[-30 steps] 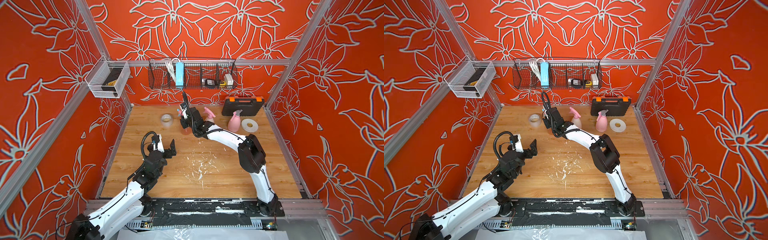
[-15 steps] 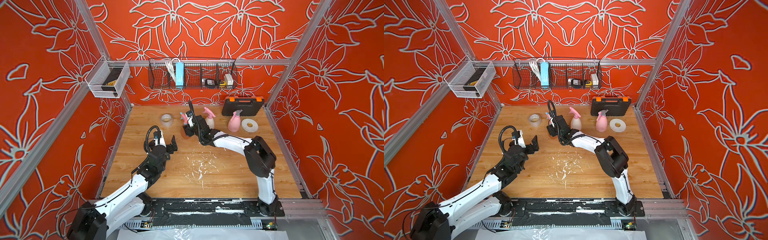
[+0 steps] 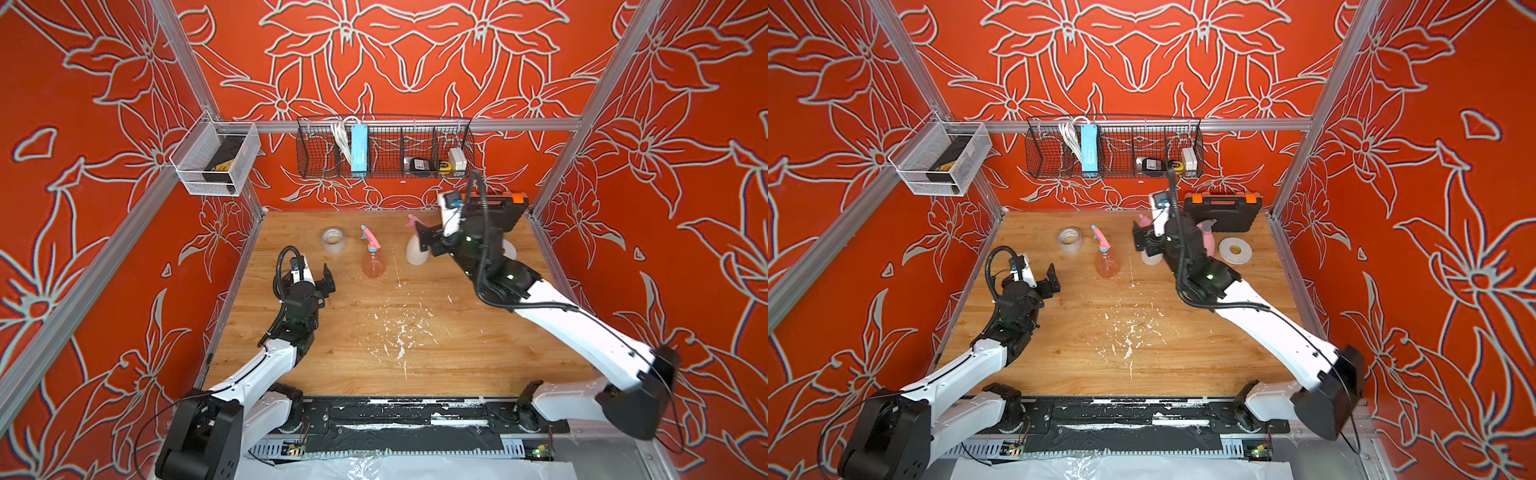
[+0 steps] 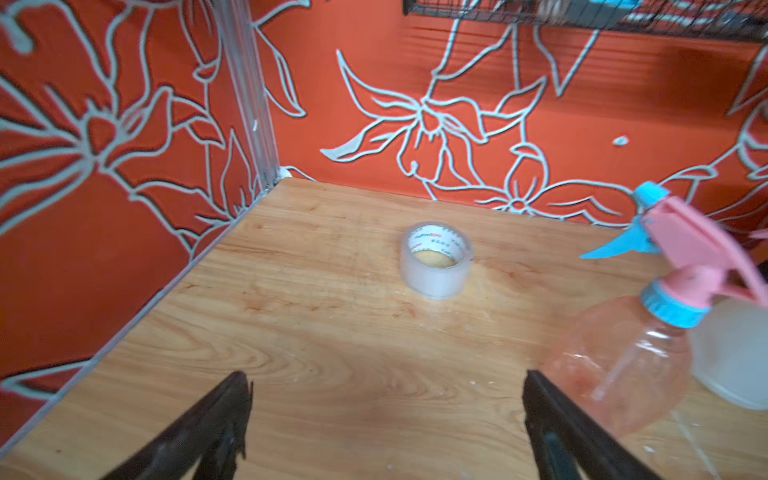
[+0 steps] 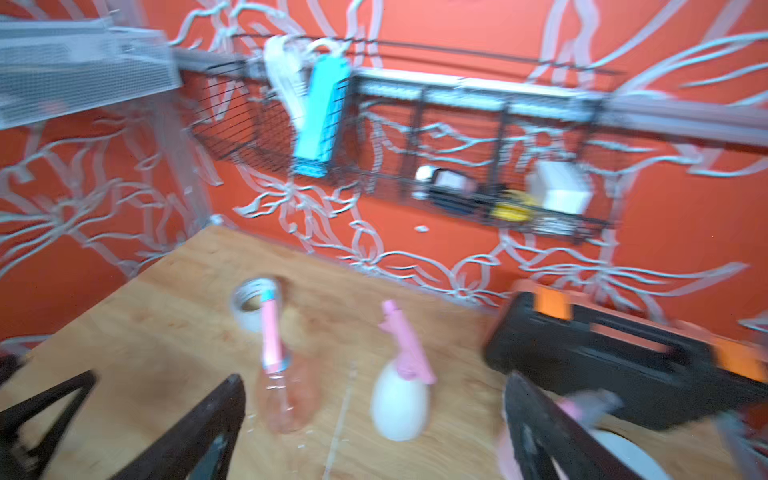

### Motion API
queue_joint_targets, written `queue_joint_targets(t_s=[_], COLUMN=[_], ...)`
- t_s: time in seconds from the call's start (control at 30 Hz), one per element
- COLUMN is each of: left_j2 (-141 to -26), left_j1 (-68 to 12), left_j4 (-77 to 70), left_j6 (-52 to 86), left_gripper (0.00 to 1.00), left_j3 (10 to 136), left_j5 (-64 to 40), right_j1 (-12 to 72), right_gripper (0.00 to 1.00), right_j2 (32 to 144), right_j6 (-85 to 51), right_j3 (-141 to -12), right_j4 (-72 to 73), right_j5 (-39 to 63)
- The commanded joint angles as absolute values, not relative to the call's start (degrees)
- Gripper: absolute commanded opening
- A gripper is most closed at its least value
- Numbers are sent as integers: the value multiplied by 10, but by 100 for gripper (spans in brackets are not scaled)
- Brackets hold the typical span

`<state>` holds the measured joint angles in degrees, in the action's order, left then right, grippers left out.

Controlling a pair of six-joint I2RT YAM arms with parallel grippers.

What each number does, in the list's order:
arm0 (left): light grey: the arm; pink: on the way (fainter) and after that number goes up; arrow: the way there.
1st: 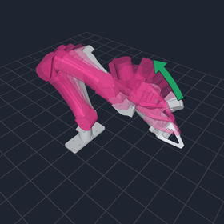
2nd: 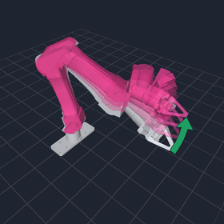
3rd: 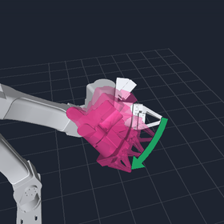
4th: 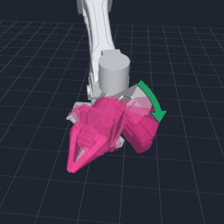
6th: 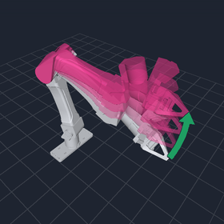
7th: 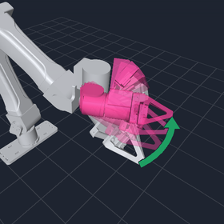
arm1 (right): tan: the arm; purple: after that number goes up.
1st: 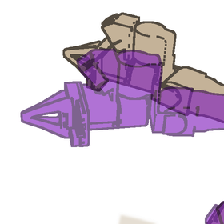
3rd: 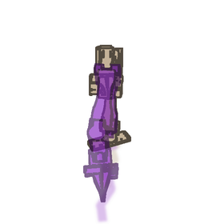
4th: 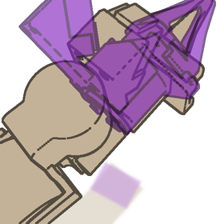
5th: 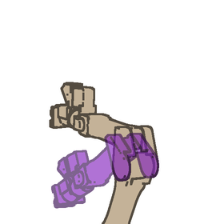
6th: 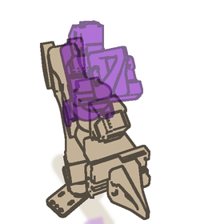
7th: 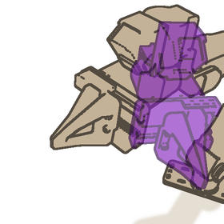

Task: Attach spray nozzles to spray bottles
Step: Reset both arms

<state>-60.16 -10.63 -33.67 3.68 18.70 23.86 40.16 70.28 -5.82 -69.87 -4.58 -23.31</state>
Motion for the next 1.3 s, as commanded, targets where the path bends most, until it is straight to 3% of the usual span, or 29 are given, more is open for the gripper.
queue_joint_targets(t_s=[0.0,0.13,0.23,0.3,0.4,0.57,0.77,0.9,0.93,1.0,1.1,1.17,1.27], left_j2=[-601,-604,-625,-635,-649,-680,-703,-741,-756,-770,-798,-807,-808], left_j1=[-83,-73,-72,-72,-72,-70,-60,-43,-40,-39,-38,-30,-30], left_j4=[-403,-424,-440,-480,-564,-594,-617,-650,-665,-677,-706,-698,-697], left_j6=[-6,-11,0,1,5,9,9,21,20,12,2,-4,-5], left_gripper=[97,97,97,97,97,97,97,97,97,97,97,97,97], left_j3=[148,132,127,110,73,69,70,65,64,63,57,67,68], left_j5=[206,193,183,174,180,178,165,146,137,114,82,51,47], right_j1=[340,297,287,280,250,220,145,98,76,64,54,52,46], right_gripper=[97,97,97,97,97,97,97,97,97,97,97,97,97], right_j2=[634,500,405,383,433,627,779,792,800,771,835,792,823], right_j6=[-45,-37,0,-17,-126,-53,-8,0,-1,-18,4,-11,-4], right_j3=[-570,-379,-235,-176,-189,-254,-259,-225,-197,-196,-128,-149,-162], right_j4=[-109,-2,162,225,122,158,302,381,455,405,610,509,529], right_j5=[-430,-537,-483,-502,-582,-544,-371,-281,-247,-219,-170,-171,-160])
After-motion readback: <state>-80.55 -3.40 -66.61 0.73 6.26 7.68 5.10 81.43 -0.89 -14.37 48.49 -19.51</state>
